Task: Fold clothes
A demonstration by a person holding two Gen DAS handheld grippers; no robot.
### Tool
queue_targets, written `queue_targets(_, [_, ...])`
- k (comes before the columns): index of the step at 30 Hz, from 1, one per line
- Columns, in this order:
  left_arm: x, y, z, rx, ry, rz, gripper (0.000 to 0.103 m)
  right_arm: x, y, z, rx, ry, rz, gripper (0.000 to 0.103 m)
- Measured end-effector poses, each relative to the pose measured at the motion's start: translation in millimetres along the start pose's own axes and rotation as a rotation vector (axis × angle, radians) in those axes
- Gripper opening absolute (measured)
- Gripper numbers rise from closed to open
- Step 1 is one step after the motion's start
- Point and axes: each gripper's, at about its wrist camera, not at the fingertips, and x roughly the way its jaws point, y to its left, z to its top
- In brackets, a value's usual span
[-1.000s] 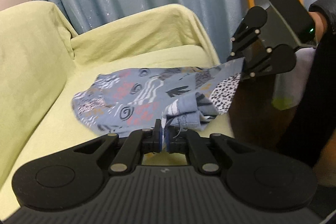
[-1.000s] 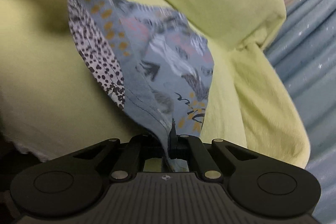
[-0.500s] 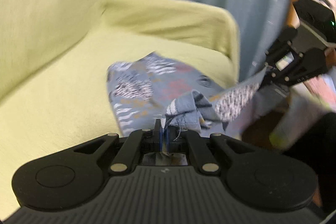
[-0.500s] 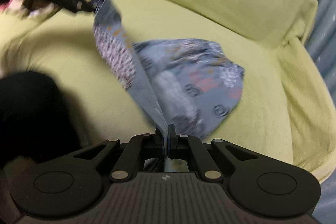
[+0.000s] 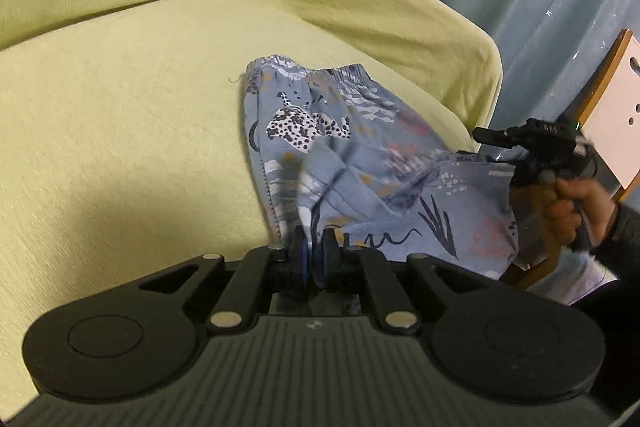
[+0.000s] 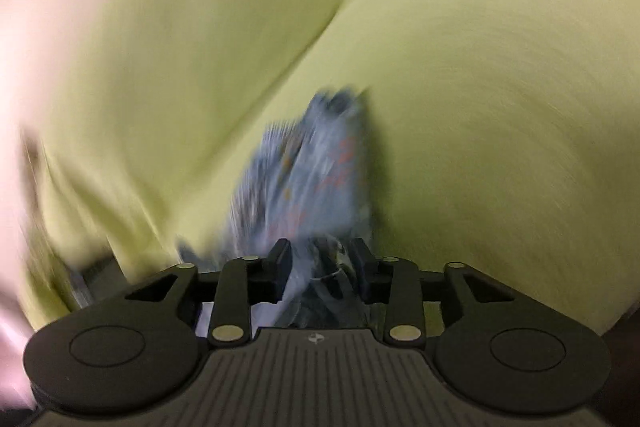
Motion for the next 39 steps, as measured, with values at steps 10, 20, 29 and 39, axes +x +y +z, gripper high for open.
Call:
queue_targets(10, [1.7, -4.1, 1.9, 0.005, -0.006, 0.005, 0.006, -32.3, 0.3, -49.3, -0.058, -0.089, 0.015, 0.073])
queue_targets(20, [2.1, -5.0, -0.3, 0.007, -0.02, 0.009, 0.007, -18.4, 19.8, -63.3, -0.248, 0.003, -0.08, 0.072])
queue_targets(29, [0.4, -9.9, -3.8, 0.037, -0.028, 0.038, 0.007, -17.0, 3.3, -54.6, -0.17, -0.017, -0.108, 0.049])
queue_targets(39, [-0.1, -2.7, -4.2, -0.015, -0.038, 0.015, 0.007, -16.0, -12.8, -50.9, -0.028, -0.019, -0.02, 0.05])
